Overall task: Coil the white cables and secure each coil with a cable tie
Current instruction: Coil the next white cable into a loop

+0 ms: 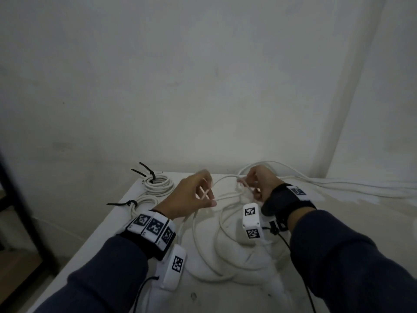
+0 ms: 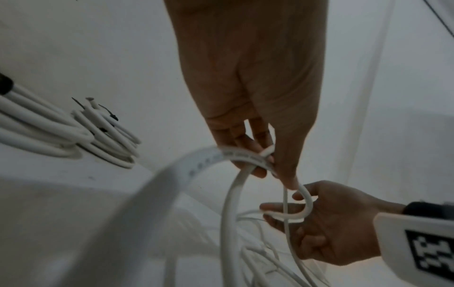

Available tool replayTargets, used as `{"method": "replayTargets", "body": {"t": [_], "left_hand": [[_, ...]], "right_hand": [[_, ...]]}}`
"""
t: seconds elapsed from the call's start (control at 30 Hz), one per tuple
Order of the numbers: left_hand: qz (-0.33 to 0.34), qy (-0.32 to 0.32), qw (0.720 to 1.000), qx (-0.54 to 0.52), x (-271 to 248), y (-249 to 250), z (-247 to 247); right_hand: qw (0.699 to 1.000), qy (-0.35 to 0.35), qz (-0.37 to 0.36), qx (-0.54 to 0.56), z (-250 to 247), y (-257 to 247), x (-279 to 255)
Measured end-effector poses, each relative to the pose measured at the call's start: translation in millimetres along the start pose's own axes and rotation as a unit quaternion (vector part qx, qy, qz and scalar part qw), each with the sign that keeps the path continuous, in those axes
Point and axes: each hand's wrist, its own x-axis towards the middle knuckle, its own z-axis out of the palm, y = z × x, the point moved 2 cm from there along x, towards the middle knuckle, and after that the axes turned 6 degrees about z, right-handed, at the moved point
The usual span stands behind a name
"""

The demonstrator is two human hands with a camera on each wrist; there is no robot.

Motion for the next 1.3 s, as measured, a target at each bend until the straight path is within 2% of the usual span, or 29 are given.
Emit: {"method": "replayTargets", "body": {"t": [0.1,0.13,0.2,0.27,0.3,0.4,0.47,0.53,0.6,0.67,0.73,0.77,0.8,0.9,0.97,1.07,1.13,1.2,1.23,1.3], "left_hand": [[-0.052,0.036,0.997,0.054,-2.4,-4.3,-3.2],[-0.059,0.028,0.993,0.096,-3.4,-6.0,-4.2],[-0.075,-0.033,0.983,0.167,-6.4,-6.7,-3.5],[-0.083,-0.101,0.971,0.201,-10.0,-7.3,0.4],[-0.08,-0.115,0.966,0.218,-11.1,-6.8,2.5],[-0.074,-0.079,0.953,0.283,-9.2,-4.4,2.7],[-0.091,-0.06,0.948,0.3,-9.0,-3.2,2.3],[-0.134,-0.033,0.967,0.214,-10.0,-4.0,0.4],[-0.182,0.017,0.982,0.047,-11.3,0.0,-2.7],[-0.233,0.074,0.963,-0.111,-9.2,11.3,-7.5],[-0.264,0.125,0.921,-0.256,-4.6,24.8,-15.4],[-0.267,0.135,0.908,-0.295,-2.2,32.4,-20.3],[-0.262,0.13,0.905,-0.31,-0.3,38.0,-24.8],[-0.23,0.076,0.937,-0.252,-0.2,51.0,-30.3],[-0.224,0.068,0.945,-0.228,-4.2,53.8,-29.0],[-0.261,0.068,0.942,-0.2,-13.9,51.0,-26.0],[-0.291,-0.001,0.944,-0.153,-21.7,47.2,-22.5],[-0.293,-0.077,0.947,-0.106,-27.2,49.2,-21.1],[-0.29,-0.086,0.949,-0.092,-27.2,50.3,-21.4],[-0.278,-0.03,0.956,-0.084,-23.3,53.5,-26.7]], "right_hand": [[0.997,0.01,-0.048,0.052,-1.2,-8.2,-6.0],[0.997,0.007,-0.058,0.058,-2.3,-11.3,-10.0],[0.996,-0.031,-0.066,0.043,-3.8,-14.4,-18.6],[0.995,-0.066,-0.065,-0.023,-2.6,-11.9,-26.4],[0.993,-0.074,-0.062,-0.068,0.5,-8.8,-29.4],[0.975,-0.059,-0.067,-0.201,15.2,5.2,-37.9],[0.965,-0.045,-0.08,-0.245,22.0,12.0,-43.6],[0.96,-0.031,-0.092,-0.262,24.1,15.5,-46.3],[0.962,-0.028,-0.107,-0.249,22.7,15.5,-49.6],[0.96,-0.037,-0.135,-0.242,24.6,14.5,-51.4],[0.962,-0.059,-0.17,-0.208,32.5,11.0,-53.9],[0.965,-0.075,-0.173,-0.184,38.1,8.5,-56.8],[0.969,-0.089,-0.176,-0.151,42.9,6.0,-59.6],[0.976,-0.12,-0.154,-0.101,51.2,1.4,-58.7],[0.985,-0.1,-0.137,-0.029,52.8,-3.2,-60.9],[0.985,-0.063,-0.145,0.064,55.8,-12.7,-71.0],[0.969,-0.094,-0.155,0.17,57.1,-21.1,-75.3],[0.954,-0.12,-0.159,0.224,54.3,-28.4,-81.6],[0.952,-0.134,-0.166,0.221,51.7,-30.2,-86.2],[0.957,-0.157,-0.166,0.179,47.6,-27.2,-90.9]]}}
